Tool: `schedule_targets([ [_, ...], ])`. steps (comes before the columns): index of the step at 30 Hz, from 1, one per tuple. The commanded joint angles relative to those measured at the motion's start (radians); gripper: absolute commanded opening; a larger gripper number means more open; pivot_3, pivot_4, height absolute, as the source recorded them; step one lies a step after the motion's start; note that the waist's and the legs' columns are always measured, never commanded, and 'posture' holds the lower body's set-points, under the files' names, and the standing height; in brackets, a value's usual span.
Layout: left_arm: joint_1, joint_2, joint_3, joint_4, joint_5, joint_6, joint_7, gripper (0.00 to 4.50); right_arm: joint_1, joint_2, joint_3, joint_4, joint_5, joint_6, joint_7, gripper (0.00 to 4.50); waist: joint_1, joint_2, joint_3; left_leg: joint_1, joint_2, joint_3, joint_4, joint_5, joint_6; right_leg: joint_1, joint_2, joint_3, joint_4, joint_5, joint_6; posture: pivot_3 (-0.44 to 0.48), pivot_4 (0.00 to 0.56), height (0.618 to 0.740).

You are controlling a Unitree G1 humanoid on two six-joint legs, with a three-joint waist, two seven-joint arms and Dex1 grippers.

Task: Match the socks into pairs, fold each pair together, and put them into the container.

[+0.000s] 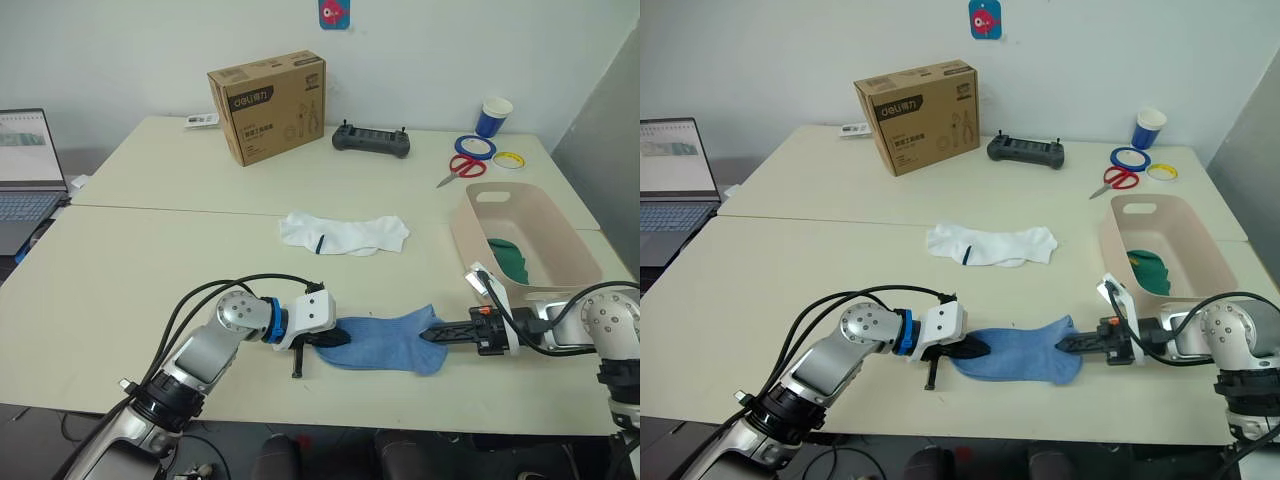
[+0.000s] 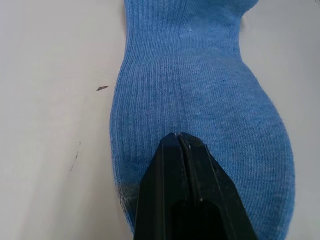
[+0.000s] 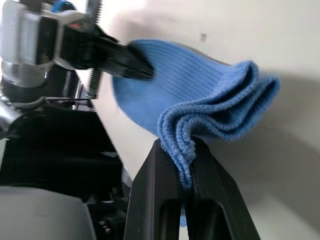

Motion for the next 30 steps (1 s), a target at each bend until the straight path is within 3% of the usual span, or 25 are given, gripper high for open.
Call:
schedule_targets([
  [1,0.006,-0.002,-0.033,0.031,0.039,0.007,0.001,0.0,-0.033,0.036,-0.043,-0.022,0.096,0.02,-0.057,0.01,-0.001,0.0,0.0,0.0,0.0,0.0,0.0,0.0,0.0,0.0,0.0,0.0,0.0,0.0,0.0,0.0,0.15,0.74],
  [14,0.01,0.001,-0.022,0.021,0.042,0.002,0.004,0.0,-0.04,0.237,-0.027,0.012,0.157,0.02,-0.247,0.01,-0.002,0.0,0.0,0.0,0.0,0.0,0.0,0.0,0.0,0.0,0.0,0.0,0.0,0.0,0.0,0.0,0.15,0.74],
  [30,0.034,0.029,-0.015,-0.002,0.043,-0.002,0.002,0.0,-0.031,0.391,-0.014,0.065,0.049,-0.024,-0.277,0.01,-0.003,0.001,0.0,0.0,0.001,0.0,-0.001,0.0,0.0,-0.001,0.0,0.0,0.0,0.0,0.0,0.0,0.15,0.74],
])
